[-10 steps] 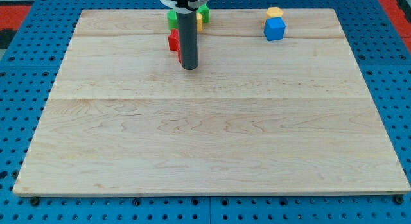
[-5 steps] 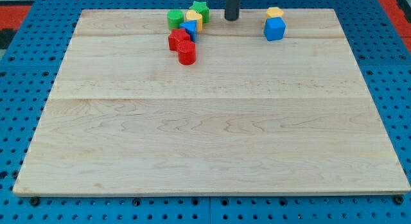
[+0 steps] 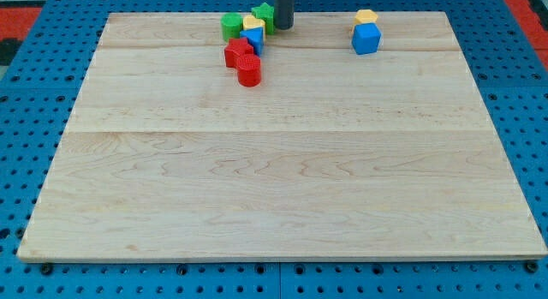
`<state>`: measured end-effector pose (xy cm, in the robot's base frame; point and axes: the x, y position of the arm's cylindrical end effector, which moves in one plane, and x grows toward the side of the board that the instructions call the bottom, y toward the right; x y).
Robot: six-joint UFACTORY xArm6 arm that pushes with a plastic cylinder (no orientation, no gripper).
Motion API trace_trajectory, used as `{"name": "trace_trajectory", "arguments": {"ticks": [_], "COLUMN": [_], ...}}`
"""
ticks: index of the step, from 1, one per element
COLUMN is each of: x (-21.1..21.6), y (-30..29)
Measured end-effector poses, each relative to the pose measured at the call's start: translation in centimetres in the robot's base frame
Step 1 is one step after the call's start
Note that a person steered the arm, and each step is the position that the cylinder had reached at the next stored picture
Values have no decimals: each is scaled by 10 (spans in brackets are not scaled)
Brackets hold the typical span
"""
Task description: Push green star to the green circle
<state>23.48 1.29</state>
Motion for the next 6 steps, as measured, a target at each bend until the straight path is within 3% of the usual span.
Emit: {"name": "trace_trajectory", "arguments": {"ticks": [1,3,6], "x": [11,-43,-24], "y": [0,13,-80]}}
